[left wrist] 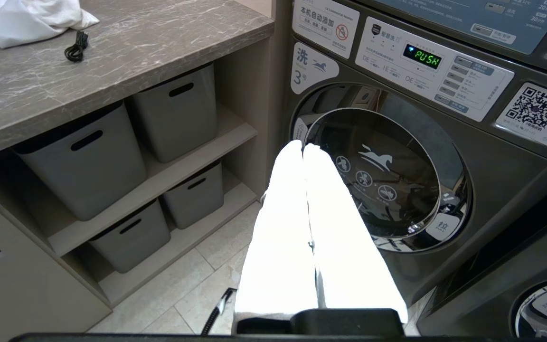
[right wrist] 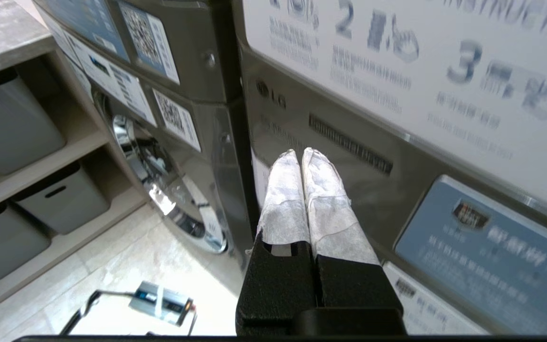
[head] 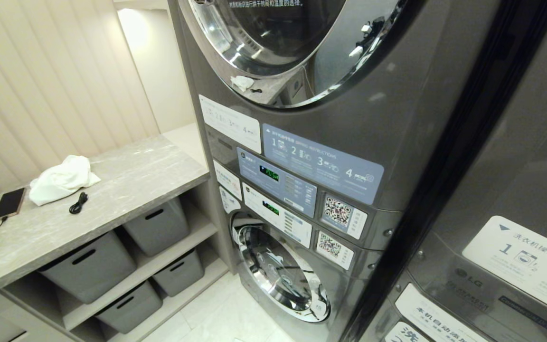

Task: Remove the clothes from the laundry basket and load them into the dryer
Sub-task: Put the clothes in the dryer

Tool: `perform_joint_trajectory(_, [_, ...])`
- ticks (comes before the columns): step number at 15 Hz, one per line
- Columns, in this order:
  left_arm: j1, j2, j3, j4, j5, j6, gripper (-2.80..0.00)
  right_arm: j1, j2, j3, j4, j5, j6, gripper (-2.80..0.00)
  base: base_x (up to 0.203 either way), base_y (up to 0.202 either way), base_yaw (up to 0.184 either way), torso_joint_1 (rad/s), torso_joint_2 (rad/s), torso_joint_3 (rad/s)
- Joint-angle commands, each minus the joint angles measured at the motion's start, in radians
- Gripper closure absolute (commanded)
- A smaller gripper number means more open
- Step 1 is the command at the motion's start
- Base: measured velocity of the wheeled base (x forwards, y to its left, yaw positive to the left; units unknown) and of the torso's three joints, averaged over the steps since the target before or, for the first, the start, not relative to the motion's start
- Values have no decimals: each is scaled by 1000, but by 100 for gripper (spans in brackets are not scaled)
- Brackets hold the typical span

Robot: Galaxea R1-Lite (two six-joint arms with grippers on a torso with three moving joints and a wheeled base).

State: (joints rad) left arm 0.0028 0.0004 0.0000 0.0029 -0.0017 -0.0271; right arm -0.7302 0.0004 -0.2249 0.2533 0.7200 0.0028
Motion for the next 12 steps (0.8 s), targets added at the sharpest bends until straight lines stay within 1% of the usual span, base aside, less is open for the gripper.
perform_joint_trajectory(1, [0, 0, 2, 0, 0, -1, 0, -2, -40, 8, 23, 0, -1, 0, 0, 0, 0, 0, 0, 0])
perform_joint_trajectory(2, [0, 0, 2, 0, 0, -1, 0, 6, -40, 14, 32, -9, -9, 0, 0, 0, 0, 0, 0, 0])
perform_joint_trajectory(5, [0, 0, 2, 0, 0, -1, 0, 23, -40, 26, 67, -127, -49, 0, 0, 0, 0, 0, 0, 0])
perform_joint_trajectory(7, [0, 0, 2, 0, 0, -1, 0, 66, -28, 28, 70, -202, -118, 0, 0, 0, 0, 0, 0, 0])
perform_joint_trajectory(8, [0, 0, 2, 0, 0, -1, 0, 84, 18, 25, 69, -252, -143, 0, 0, 0, 0, 0, 0, 0])
perform_joint_trajectory(10, [0, 0, 2, 0, 0, -1, 0, 106, 184, 25, 68, -335, -175, 0, 0, 0, 0, 0, 0, 0])
perform_joint_trajectory(11, [0, 0, 2, 0, 0, -1, 0, 136, 270, 27, 68, -376, -189, 0, 0, 0, 0, 0, 0, 0])
perform_joint_trajectory(12, [0, 0, 2, 0, 0, -1, 0, 188, 348, 28, 68, -428, -203, 0, 0, 0, 0, 0, 0, 0])
